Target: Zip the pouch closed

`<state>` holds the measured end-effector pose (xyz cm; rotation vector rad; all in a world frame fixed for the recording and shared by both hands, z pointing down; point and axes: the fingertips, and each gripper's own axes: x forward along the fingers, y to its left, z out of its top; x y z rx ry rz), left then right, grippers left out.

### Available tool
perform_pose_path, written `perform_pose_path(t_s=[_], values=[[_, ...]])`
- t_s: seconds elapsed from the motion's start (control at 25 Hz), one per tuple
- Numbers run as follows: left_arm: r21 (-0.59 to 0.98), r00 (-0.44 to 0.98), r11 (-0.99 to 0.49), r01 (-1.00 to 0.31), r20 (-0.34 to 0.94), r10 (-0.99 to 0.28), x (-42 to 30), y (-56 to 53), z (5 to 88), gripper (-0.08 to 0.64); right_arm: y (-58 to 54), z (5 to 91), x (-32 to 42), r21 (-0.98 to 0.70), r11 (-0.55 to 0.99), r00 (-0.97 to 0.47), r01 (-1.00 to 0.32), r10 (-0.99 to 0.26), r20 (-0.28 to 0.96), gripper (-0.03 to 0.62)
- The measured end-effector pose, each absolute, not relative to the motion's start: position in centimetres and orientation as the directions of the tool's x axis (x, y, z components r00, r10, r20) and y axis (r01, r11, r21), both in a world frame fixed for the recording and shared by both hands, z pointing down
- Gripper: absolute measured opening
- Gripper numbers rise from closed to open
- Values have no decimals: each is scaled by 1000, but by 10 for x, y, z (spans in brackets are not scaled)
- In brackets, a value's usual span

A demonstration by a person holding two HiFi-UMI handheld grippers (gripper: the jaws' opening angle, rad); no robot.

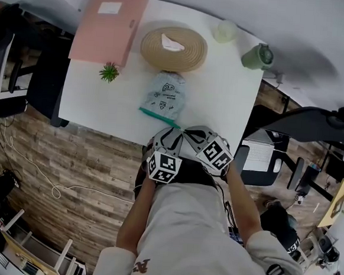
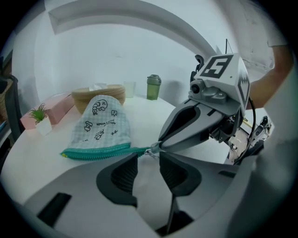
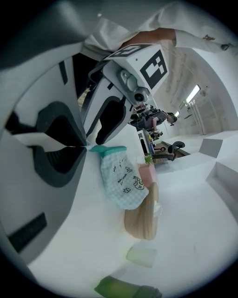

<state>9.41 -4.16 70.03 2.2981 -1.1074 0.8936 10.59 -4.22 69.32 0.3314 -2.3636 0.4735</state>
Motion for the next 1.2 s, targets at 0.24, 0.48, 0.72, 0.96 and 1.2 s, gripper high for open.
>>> perform_pose_path(t_s=[0.24, 0.48, 0.72, 0.96, 1.2], values=[[97, 458, -577, -811, 719, -523, 92, -40, 703, 78, -40, 690, 103, -254, 897, -736, -363, -108, 669, 5], [79, 433, -560, -824, 725, -535, 85, -44, 707, 28, -38, 691, 102, -256, 900, -735, -353, -98, 671, 5], [77, 451, -602, -795, 738, -502, 91, -44, 711, 12, -40, 695, 103, -252, 897, -729, -363, -104, 677, 5], [87, 466, -627, -774, 750, -470, 92, -43, 710, -2, -44, 697, 106, -217, 897, -702, -386, -134, 699, 3], [90, 468, -633, -769, 755, -460, 90, -44, 709, -2, -47, 697, 108, -214, 885, -695, -412, -154, 702, 3]])
